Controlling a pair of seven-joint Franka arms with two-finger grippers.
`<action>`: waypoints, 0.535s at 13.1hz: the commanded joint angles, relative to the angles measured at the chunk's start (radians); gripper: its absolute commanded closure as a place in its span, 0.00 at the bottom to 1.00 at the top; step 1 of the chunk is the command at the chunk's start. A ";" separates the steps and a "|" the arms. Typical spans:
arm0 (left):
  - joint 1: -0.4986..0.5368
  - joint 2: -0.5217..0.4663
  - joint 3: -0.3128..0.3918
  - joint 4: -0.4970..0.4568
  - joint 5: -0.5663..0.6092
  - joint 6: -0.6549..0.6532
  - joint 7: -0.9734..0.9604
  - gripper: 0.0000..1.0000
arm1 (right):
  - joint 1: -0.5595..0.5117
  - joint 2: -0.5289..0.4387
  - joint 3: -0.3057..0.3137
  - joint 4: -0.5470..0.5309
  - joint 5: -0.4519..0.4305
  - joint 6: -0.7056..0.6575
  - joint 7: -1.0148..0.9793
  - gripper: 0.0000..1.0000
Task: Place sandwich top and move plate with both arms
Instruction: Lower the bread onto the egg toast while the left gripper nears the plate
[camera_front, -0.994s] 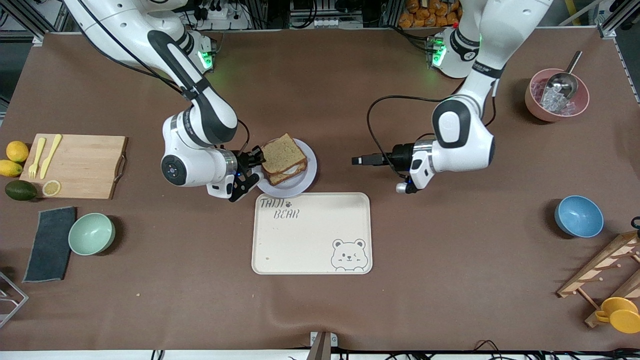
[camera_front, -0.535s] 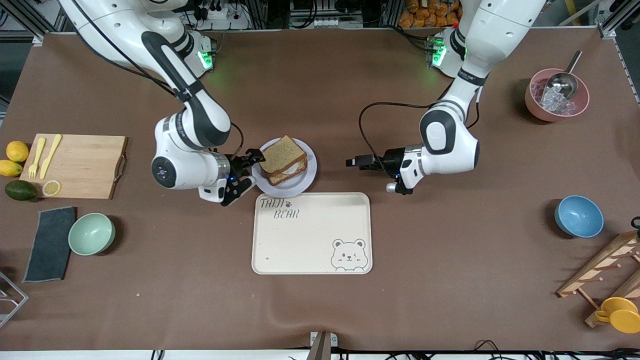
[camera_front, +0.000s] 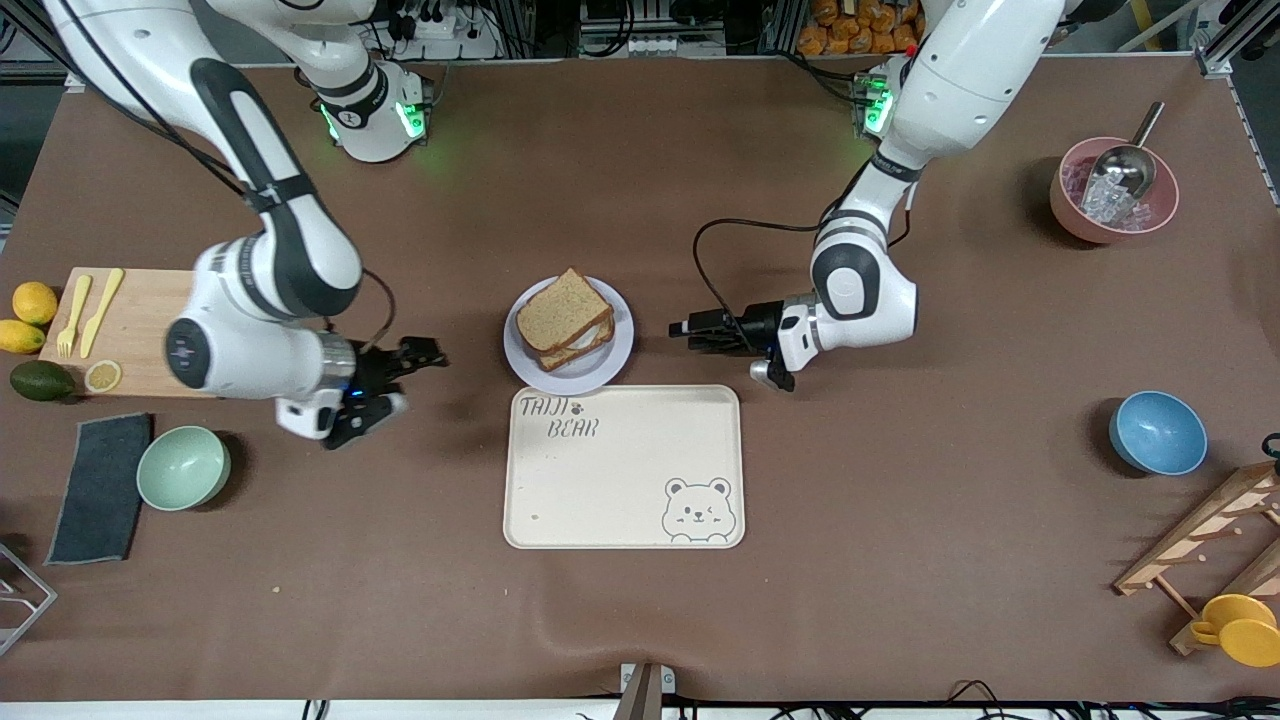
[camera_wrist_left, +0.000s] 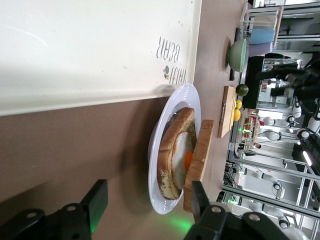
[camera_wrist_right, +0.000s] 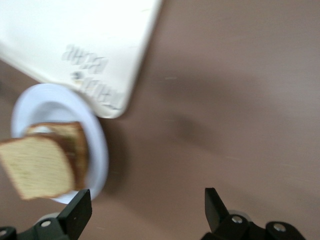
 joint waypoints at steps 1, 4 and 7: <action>-0.047 0.015 0.004 0.023 -0.085 0.013 0.046 0.28 | -0.079 -0.114 -0.006 -0.017 -0.115 -0.017 0.009 0.00; -0.063 0.065 0.004 0.050 -0.172 0.013 0.164 0.32 | -0.117 -0.230 -0.065 -0.021 -0.139 -0.075 0.047 0.00; -0.084 0.093 0.004 0.070 -0.212 0.013 0.189 0.40 | 0.032 -0.353 -0.294 -0.012 -0.180 -0.195 0.095 0.00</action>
